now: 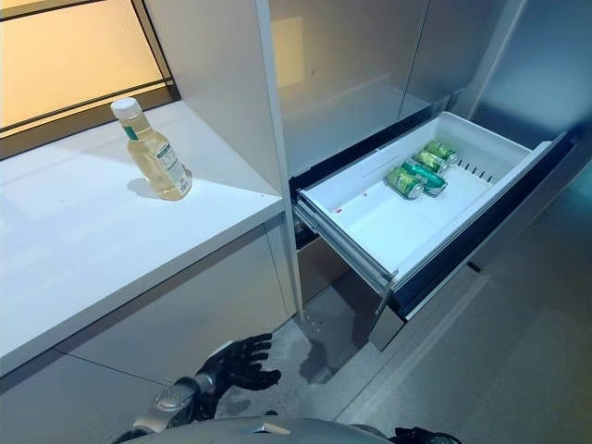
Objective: Put drinks into fridge and close the fridge
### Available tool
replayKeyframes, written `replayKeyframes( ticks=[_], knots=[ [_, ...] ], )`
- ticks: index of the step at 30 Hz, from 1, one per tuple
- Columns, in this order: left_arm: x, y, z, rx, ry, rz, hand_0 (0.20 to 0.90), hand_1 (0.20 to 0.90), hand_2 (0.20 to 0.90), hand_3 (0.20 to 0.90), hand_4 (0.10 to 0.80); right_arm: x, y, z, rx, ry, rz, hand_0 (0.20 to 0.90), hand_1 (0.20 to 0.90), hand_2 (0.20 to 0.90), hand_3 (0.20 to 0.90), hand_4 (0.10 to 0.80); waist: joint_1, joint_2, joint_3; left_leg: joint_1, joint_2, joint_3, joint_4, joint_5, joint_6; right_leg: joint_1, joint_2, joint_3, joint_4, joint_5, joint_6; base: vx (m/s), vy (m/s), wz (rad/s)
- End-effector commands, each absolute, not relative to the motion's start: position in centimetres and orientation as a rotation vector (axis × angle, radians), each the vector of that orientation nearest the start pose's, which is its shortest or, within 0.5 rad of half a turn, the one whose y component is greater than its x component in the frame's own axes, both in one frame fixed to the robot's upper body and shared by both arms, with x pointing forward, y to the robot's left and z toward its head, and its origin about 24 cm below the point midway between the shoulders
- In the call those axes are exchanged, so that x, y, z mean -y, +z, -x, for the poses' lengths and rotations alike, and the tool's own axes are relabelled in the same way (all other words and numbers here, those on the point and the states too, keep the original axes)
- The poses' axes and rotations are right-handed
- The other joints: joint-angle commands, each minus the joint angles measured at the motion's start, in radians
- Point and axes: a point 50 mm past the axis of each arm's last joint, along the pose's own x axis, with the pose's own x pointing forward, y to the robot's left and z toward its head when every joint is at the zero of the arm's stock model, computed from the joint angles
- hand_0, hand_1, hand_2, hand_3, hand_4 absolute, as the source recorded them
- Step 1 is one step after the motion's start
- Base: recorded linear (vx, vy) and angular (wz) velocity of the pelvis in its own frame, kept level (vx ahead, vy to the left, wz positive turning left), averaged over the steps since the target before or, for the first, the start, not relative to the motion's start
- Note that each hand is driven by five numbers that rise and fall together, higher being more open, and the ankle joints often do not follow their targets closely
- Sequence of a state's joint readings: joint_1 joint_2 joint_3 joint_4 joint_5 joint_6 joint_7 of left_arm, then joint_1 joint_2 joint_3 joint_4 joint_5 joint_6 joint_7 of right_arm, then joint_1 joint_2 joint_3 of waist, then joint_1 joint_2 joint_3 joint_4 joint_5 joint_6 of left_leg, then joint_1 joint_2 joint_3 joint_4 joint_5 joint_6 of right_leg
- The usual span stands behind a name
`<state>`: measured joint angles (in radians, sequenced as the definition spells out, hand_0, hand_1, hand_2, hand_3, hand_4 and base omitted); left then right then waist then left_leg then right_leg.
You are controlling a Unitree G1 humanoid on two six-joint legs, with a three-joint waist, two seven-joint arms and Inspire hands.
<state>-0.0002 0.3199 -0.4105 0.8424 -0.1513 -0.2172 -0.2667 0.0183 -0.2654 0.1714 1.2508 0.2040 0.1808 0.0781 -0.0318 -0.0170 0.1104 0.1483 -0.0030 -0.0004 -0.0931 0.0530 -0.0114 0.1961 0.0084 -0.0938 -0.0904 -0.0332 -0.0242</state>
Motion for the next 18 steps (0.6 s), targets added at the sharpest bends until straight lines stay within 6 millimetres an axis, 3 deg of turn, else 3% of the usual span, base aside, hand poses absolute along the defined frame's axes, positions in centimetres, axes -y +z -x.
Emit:
replayKeyframes(
  ticks=[1,6,10,18],
  knots=[
    [-16.0,-6.9,-22.6,-0.365,-0.605,-0.519,0.900,0.900,0.900,0.900,0.800,25.3,-16.1,-7.4,-1.435,-0.061,0.151,0.900,0.900,0.900,0.900,0.800,0.008,0.009,-0.002,0.019,-0.028,0.025,0.011,-0.104,0.035,-0.071,-0.032,0.000,0.063,0.026,0.095,0.000,0.000,0.00],
    [-14.4,-3.2,-25.3,-0.180,-0.709,-0.734,0.900,0.900,0.900,0.900,0.800,25.6,-16.0,-7.5,-1.431,-0.052,0.179,0.900,0.900,0.900,0.900,0.800,-0.003,0.020,-0.007,0.015,-0.030,0.021,0.010,-0.102,0.036,-0.073,-0.035,-0.002,0.060,0.025,0.100,-0.005,0.031,0.00],
    [-13.8,0.1,-27.2,-0.077,-0.742,-0.780,0.900,0.900,0.900,0.900,0.800,25.6,-16.0,-7.4,-1.430,-0.060,0.185,0.900,0.900,0.900,0.900,0.800,-0.004,0.026,-0.011,0.012,-0.033,0.016,0.009,-0.104,0.039,-0.074,-0.037,-0.003,0.057,0.025,0.102,0.000,0.000,0.00],
    [-12.2,5.8,-28.9,0.074,-0.803,-0.678,0.900,0.900,0.900,0.900,0.800,25.1,-16.3,-6.7,-1.435,-0.077,0.185,0.900,0.900,0.900,0.900,0.800,-0.002,0.033,-0.020,0.009,-0.038,0.004,0.008,-0.105,0.043,-0.069,-0.038,-0.002,0.047,0.026,0.104,0.000,0.003,0.01]
  ],
)
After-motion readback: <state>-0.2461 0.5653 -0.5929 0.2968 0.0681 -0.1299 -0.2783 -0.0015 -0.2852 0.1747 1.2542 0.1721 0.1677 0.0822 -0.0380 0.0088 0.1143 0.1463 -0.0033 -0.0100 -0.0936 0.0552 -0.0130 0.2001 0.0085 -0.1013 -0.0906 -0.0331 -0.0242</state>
